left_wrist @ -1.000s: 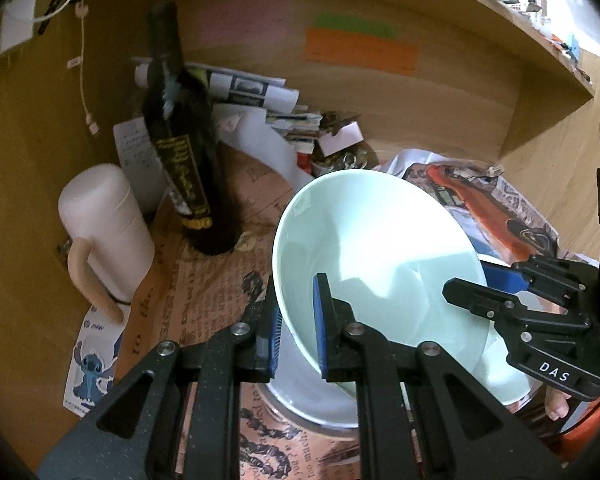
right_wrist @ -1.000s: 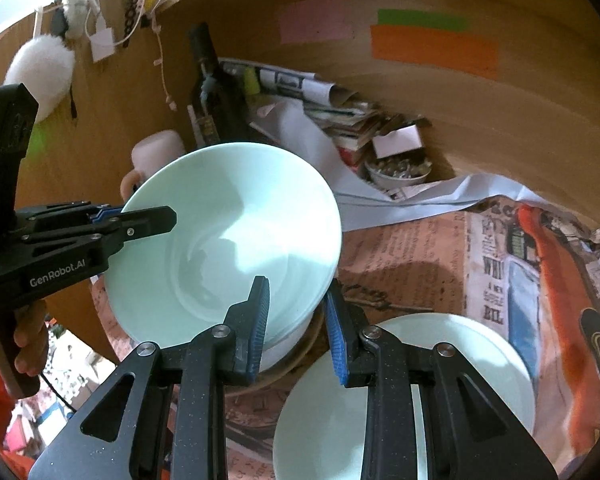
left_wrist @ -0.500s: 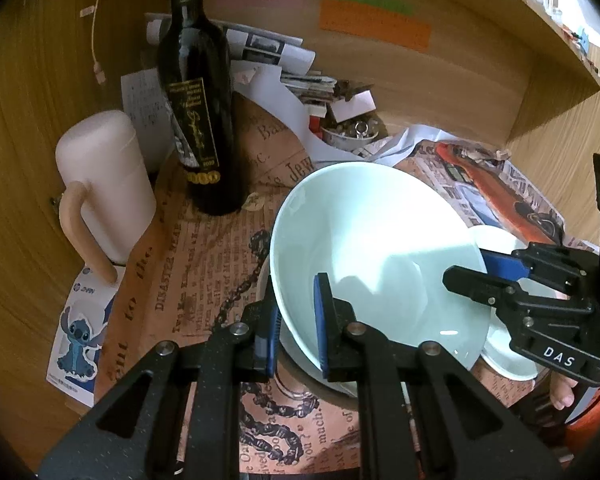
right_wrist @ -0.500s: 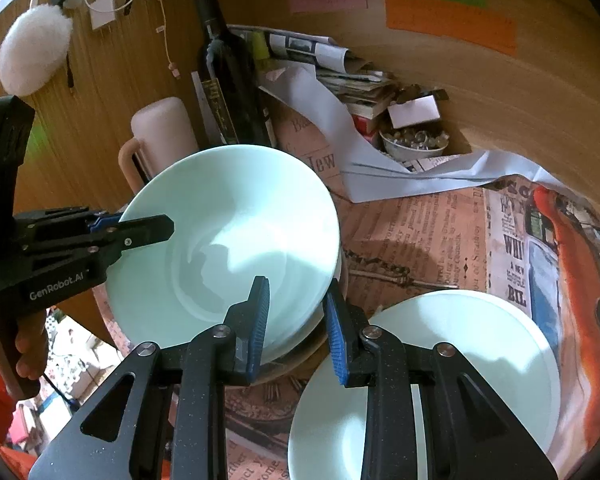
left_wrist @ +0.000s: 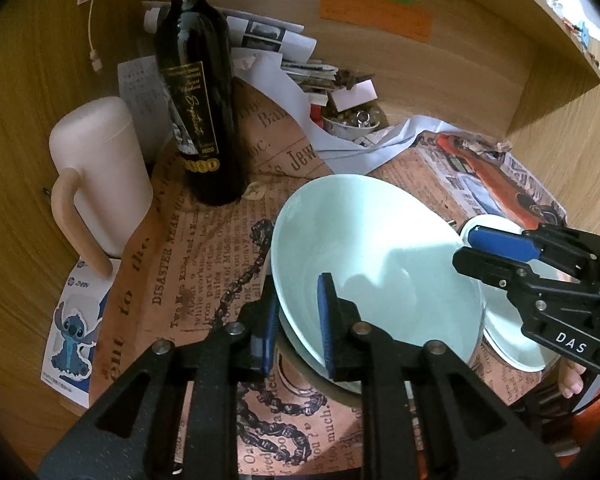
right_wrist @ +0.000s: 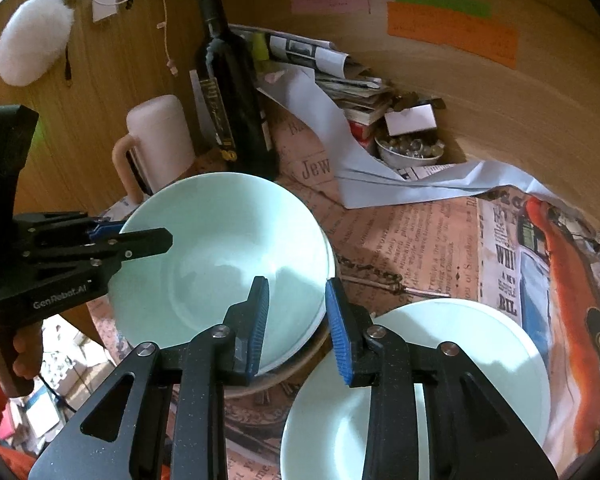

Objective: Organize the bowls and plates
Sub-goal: 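Lower the mint green bowl into the white spotted bowl, open both grippers, then close both grippers on the rim of the nested bowl stack and lift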

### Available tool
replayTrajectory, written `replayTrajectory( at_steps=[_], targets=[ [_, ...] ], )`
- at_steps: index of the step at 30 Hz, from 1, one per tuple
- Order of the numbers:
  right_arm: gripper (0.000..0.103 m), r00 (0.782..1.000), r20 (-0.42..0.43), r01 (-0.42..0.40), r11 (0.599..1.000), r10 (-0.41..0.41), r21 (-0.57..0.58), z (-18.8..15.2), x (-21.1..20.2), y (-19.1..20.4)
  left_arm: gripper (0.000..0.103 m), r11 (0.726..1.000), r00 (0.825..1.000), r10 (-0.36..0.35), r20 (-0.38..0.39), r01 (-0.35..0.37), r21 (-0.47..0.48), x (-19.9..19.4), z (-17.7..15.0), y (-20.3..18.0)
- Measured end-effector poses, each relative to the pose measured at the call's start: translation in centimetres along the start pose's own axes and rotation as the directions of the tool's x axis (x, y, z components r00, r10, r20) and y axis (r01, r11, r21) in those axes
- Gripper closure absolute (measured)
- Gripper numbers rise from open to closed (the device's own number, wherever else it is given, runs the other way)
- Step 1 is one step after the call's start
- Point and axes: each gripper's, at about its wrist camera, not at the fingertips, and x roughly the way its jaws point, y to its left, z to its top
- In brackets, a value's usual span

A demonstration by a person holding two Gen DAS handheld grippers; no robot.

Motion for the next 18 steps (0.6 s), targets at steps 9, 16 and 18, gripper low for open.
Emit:
replayTrajectory(
  at_steps=[9, 16, 18],
  targets=[
    [0.066, 1.0, 0.002, 0.013, 1.0, -0.013, -0.015, 0.1, 0.1, 0.1, 0.077, 0.997, 0.998, 0.043, 0.055, -0.046, 0.06, -1.1, 0.2, -0.6],
    [0.058, 1.0, -0.024, 0.012, 0.999, -0.011, 0.047, 0.0, 0.3, -1.3, 0.049, 1.0, 0.997, 0.01, 0.078, -0.01, -0.004, -2.3, 0.6, 1.0],
    [0.057, 0.999, -0.04, 0.007, 0.998, -0.005, 0.061, -0.1, 0.6, -1.6, 0.047, 1.0, 0.999, -0.013, 0.051, 0.014, -0.02, -2.0, 0.4, 1.3]
  ],
)
